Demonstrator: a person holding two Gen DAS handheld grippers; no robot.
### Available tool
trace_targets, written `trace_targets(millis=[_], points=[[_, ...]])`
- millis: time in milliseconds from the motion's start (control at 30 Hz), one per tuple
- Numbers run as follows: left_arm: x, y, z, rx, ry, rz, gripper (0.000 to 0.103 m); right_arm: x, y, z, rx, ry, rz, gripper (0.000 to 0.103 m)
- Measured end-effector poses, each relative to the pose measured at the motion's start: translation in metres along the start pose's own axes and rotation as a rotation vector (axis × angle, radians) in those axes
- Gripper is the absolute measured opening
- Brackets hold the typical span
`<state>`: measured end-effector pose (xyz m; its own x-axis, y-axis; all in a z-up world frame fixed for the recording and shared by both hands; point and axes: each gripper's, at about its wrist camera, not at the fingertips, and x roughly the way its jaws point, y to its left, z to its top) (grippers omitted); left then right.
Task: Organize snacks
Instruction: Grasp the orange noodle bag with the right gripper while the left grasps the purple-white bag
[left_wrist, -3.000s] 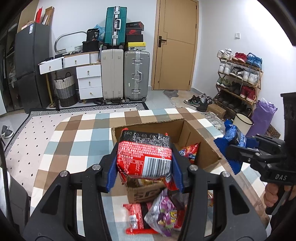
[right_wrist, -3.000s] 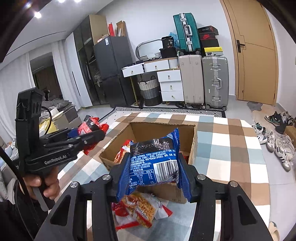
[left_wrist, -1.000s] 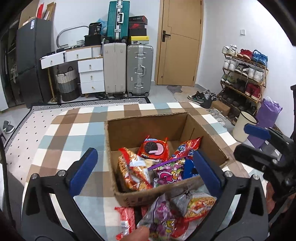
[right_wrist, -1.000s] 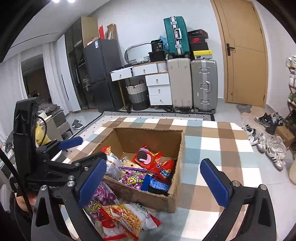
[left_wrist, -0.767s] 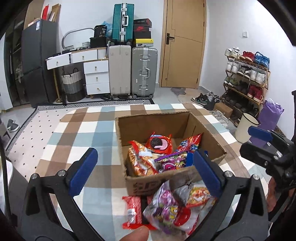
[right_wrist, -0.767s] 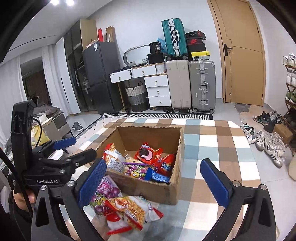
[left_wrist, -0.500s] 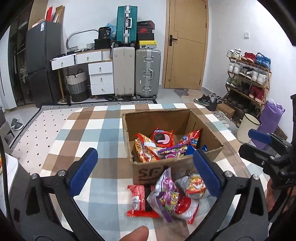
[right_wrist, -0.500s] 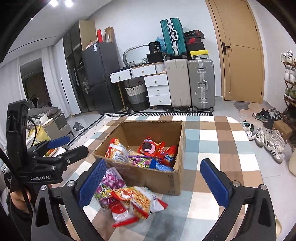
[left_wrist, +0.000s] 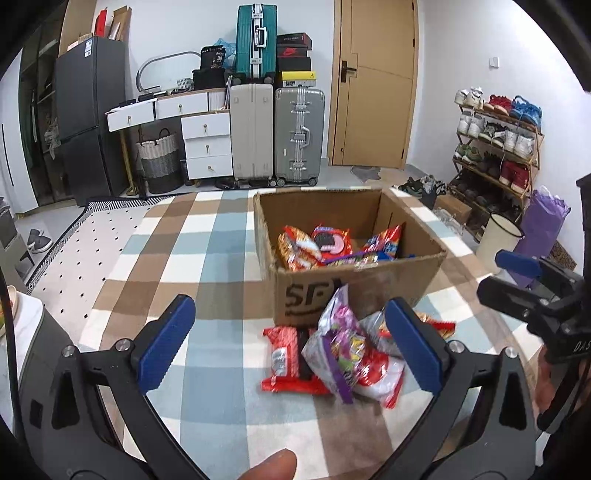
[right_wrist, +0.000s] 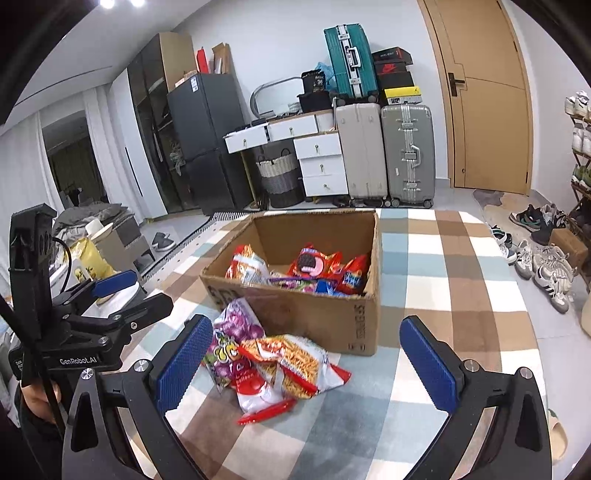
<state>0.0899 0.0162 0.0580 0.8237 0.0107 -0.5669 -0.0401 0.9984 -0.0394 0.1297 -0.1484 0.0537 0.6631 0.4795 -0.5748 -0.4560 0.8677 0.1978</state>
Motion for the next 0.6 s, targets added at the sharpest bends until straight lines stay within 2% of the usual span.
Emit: trace_targets(millis=[400,600], points=[[0.034,0.019,-0.015,-0.022,0.094,0.003,0.102,0.028,-0.010,-0.022,0.049,0.082,-0.017,0.103],[0.049,0.018,-0.022,-0.034,0.140,-0.045,0.102,0.046,-0.012,-0.032,0.061,0.131,-0.002,0.103]])
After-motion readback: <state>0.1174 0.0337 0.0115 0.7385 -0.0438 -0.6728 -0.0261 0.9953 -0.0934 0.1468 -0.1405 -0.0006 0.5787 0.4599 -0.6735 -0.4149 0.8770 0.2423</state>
